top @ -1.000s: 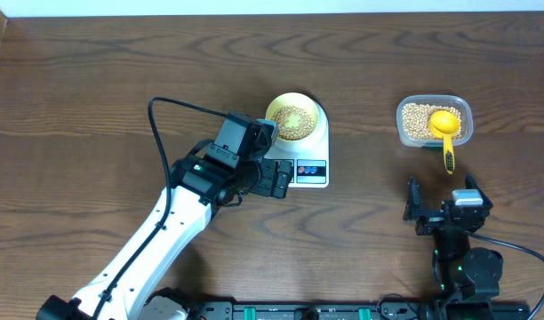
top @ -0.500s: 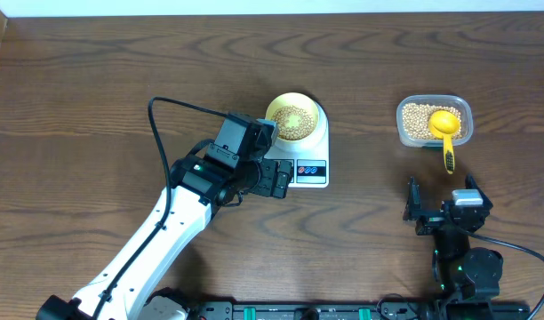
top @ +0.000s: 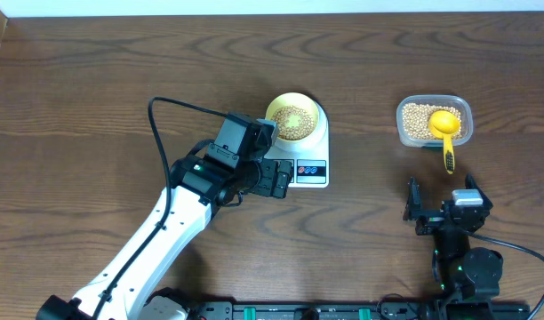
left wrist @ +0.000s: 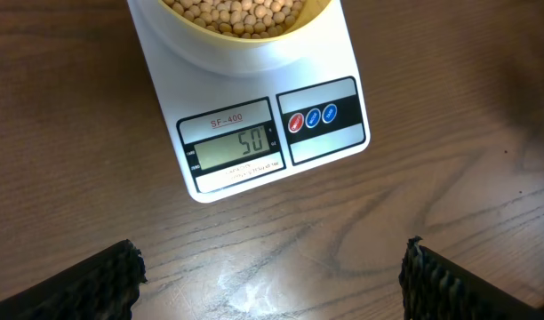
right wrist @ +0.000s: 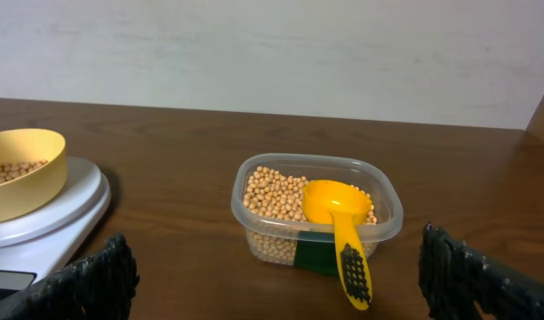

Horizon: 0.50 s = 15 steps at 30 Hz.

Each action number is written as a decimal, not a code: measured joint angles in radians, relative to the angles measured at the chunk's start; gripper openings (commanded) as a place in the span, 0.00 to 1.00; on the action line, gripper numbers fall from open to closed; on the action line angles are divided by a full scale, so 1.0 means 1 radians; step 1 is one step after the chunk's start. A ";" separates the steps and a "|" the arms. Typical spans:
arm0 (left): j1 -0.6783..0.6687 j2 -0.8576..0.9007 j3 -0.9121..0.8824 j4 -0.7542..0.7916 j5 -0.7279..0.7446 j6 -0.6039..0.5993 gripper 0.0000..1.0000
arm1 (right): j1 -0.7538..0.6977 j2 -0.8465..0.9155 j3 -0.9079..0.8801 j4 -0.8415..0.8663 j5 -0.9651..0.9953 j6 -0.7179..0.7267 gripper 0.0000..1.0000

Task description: Scoop item into bowl and weigh 50g on scale

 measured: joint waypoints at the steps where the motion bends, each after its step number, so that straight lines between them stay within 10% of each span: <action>1: 0.000 0.000 0.000 0.000 0.000 0.000 0.94 | 0.000 0.000 0.000 0.000 0.000 0.000 0.99; 15: 0.000 0.000 0.000 0.069 -0.006 0.000 0.94 | 0.000 0.000 0.000 0.000 0.000 0.000 0.99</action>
